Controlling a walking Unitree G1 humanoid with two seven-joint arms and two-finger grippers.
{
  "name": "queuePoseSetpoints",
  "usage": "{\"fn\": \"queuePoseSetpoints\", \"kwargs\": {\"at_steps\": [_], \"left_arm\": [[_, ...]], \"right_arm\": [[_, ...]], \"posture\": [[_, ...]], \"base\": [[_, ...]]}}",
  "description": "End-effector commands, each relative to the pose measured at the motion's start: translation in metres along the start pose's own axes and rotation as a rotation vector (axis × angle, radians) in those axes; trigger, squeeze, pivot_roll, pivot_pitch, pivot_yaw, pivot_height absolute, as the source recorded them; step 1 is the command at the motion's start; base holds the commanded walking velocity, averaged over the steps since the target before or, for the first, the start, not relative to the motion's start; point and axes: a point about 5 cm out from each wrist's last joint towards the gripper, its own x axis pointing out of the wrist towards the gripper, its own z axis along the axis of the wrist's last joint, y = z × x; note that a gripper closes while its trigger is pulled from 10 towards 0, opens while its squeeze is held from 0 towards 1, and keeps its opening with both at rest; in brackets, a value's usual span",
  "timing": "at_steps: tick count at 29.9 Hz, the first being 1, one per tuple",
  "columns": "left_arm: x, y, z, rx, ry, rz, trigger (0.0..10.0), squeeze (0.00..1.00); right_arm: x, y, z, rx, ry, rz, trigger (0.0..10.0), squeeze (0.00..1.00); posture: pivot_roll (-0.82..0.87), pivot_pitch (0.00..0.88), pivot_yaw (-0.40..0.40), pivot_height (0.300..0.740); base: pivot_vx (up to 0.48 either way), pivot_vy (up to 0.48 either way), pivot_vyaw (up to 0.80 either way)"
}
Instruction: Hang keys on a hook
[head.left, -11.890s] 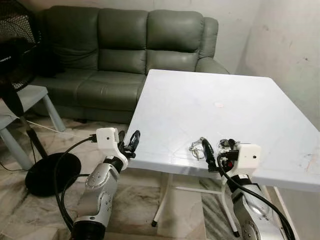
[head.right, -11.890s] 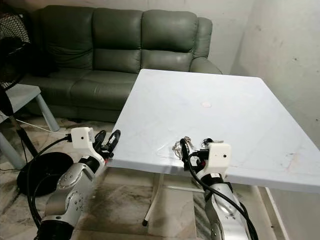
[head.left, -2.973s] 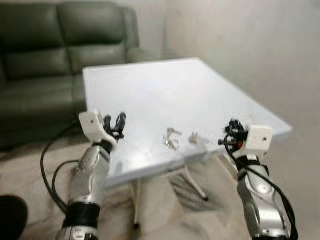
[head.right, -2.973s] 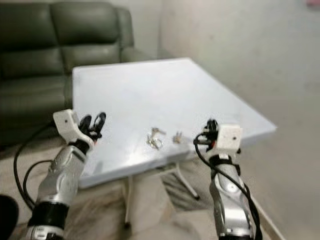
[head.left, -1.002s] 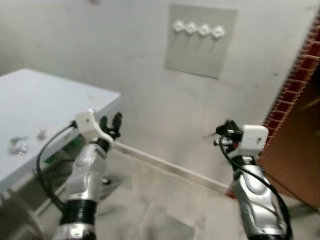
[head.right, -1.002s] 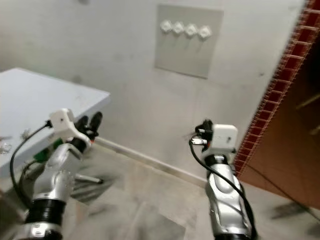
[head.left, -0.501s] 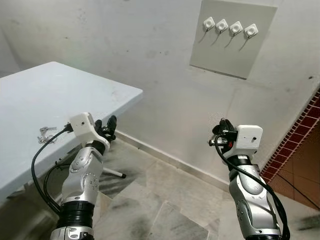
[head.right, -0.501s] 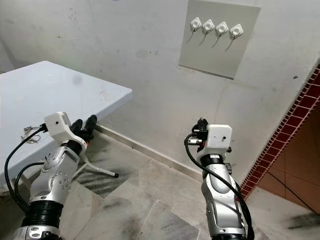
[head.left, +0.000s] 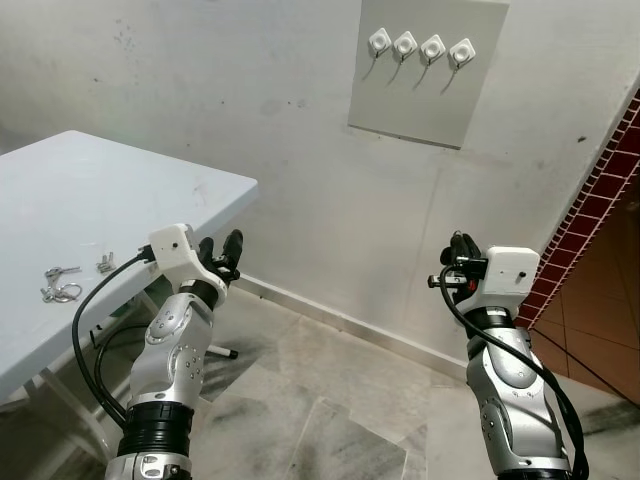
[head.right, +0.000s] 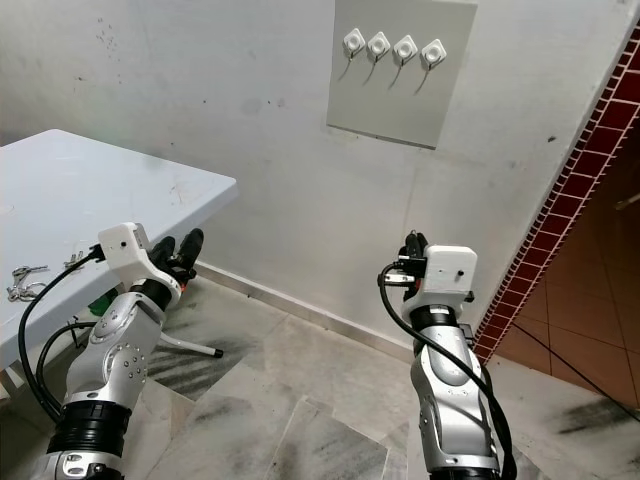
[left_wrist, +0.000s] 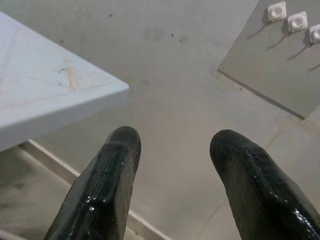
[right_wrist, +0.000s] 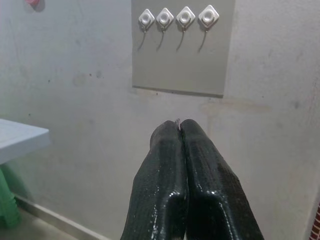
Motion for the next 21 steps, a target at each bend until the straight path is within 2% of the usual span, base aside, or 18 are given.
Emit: {"fn": "queuePoseSetpoints", "kwargs": {"at_steps": [1, 21], "left_arm": [[0.0019, -0.0027, 0.0086, 0.023, -0.024, -0.018, 10.0, 0.00], [0.0027, -0.0056, 0.0087, 0.045, -0.017, -0.033, 10.0, 0.00]], "right_arm": [[0.0016, -0.0005, 0.0070, -0.001, -0.031, -0.002, 10.0, 0.00], [0.0008, 0.0005, 0.0065, -0.001, -0.031, -0.002, 10.0, 0.00]], "posture": [[0.03, 0.000, -0.018, 0.740], [0.03, 0.000, -0.016, 0.740]], "base": [[0.334, 0.000, 0.00], [0.335, 0.000, 0.00]]}}
